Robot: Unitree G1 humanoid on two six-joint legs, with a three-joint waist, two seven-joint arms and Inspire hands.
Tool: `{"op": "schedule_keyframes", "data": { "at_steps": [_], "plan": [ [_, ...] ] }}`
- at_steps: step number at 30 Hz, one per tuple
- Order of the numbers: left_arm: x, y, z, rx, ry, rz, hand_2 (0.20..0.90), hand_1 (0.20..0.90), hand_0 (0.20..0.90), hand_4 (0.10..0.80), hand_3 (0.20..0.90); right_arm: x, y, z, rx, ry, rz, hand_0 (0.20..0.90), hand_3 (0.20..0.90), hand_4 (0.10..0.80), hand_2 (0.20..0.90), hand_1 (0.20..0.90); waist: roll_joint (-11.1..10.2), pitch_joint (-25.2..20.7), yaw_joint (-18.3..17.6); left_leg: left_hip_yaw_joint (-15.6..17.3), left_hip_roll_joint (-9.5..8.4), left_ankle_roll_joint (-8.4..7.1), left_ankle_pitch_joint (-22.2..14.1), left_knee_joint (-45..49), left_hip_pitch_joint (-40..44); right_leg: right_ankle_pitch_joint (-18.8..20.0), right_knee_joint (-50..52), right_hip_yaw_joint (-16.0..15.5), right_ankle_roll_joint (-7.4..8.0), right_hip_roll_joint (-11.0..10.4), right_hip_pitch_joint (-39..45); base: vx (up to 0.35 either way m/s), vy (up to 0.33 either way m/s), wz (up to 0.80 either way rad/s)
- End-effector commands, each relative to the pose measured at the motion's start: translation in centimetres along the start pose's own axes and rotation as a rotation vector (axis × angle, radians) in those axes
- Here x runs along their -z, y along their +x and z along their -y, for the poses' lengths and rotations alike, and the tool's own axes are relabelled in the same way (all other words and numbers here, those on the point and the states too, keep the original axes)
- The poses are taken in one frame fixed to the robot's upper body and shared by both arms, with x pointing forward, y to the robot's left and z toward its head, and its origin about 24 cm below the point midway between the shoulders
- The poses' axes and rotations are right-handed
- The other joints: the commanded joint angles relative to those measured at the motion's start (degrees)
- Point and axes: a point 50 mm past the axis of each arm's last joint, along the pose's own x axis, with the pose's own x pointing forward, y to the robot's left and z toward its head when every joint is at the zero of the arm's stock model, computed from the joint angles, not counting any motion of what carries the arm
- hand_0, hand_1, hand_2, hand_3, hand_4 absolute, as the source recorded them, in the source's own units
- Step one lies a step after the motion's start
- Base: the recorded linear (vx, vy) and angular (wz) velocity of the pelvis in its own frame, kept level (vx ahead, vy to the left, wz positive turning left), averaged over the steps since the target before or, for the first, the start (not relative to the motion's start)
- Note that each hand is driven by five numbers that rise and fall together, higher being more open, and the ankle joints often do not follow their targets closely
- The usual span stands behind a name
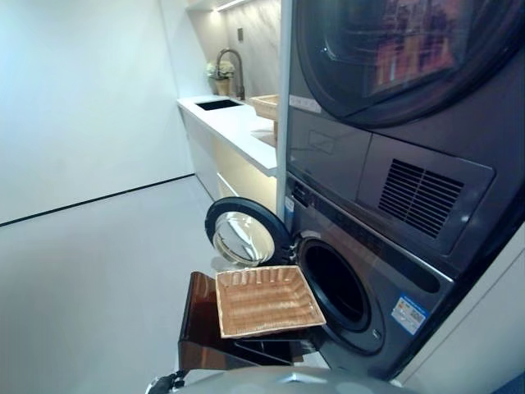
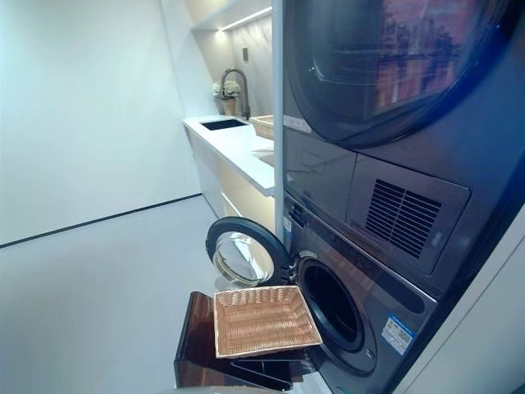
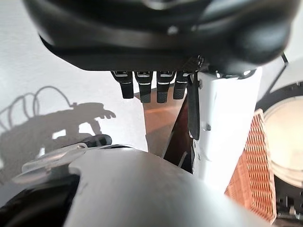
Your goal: Pick up the clothes and place them into the washing machine
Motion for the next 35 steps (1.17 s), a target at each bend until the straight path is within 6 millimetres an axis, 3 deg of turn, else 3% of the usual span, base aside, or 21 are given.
{"op": "schedule_keyframes", "data": {
  "at_steps": [1, 35],
  "plan": [
    [-3.07, 0.5, 2.98, 0.085, 0.0, 0.093, 0.9, 0.9, 0.9, 0.8, 0.9, -1.1, 0.1, 0.2, -0.008, -0.056, 0.016, 0.9, 0.9, 0.8, 0.9, 0.9, -1.0, -1.0, -1.0, -0.8, -0.59, -2.79, 1.7, 3.5, -1.8, -3.6, -0.7, -0.1, -0.9, -1.5, 5.1, 0.023, 0.011, 0.18],
    [-3.26, 0.45, 3.58, 0.104, 0.029, 0.103, 0.9, 0.9, 0.9, 0.8, 0.9, -0.97, 0.08, 0.18, -0.012, -0.007, -0.011, 0.9, 0.9, 0.8, 0.9, 0.9, -0.5, -1.2, -1.1, -1.4, -0.9, -2.8, 1.7, 2.8, -3.0, -3.2, -1.1, -0.3, -1.06, -1.7, 3.7, -0.005, 0.003, -0.01]
  ]
}}
